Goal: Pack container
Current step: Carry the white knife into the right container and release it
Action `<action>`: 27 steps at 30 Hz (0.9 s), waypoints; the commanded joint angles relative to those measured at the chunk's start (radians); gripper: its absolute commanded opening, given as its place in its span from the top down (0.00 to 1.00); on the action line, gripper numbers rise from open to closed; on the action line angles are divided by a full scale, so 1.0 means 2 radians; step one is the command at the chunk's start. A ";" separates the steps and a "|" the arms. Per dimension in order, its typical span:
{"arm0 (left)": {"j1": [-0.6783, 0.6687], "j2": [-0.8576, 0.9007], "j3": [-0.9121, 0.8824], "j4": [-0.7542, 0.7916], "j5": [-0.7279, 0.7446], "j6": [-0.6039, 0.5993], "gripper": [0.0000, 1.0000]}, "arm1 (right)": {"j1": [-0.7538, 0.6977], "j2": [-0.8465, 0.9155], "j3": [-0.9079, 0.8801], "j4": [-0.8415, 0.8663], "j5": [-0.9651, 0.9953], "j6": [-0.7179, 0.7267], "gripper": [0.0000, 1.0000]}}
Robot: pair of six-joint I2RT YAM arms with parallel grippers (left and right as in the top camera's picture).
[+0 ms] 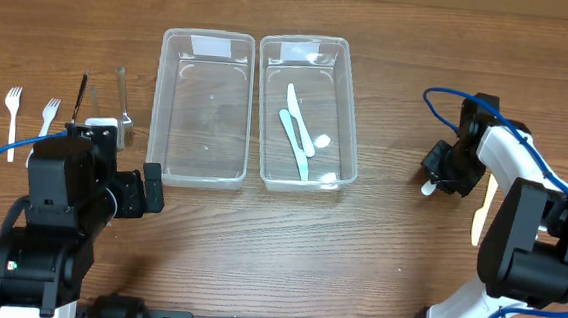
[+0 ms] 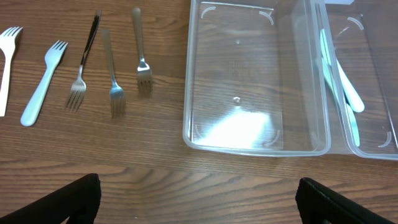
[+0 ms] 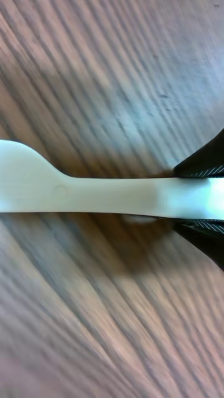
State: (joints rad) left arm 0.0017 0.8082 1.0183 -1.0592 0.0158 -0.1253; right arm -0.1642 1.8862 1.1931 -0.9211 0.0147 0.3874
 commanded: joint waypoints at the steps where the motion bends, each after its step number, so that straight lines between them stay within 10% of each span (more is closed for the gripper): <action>1: 0.002 -0.002 0.011 0.000 0.006 -0.007 0.00 | 0.034 -0.101 0.066 -0.027 -0.007 -0.026 0.96; 10: 0.002 -0.002 0.011 0.000 0.006 -0.007 0.00 | 0.260 -0.160 0.190 -0.084 -0.002 -0.078 0.96; 21: 0.002 -0.002 0.011 0.000 0.006 -0.007 0.00 | 0.373 0.033 0.190 -0.013 -0.005 -0.111 0.93; 27: 0.002 -0.002 0.011 0.000 0.013 -0.007 0.00 | 0.368 0.012 0.192 -0.013 -0.004 -0.116 0.58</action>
State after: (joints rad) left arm 0.0017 0.8082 1.0183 -1.0592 0.0158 -0.1253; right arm 0.5823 1.9831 1.5616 -0.9539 0.0044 0.1619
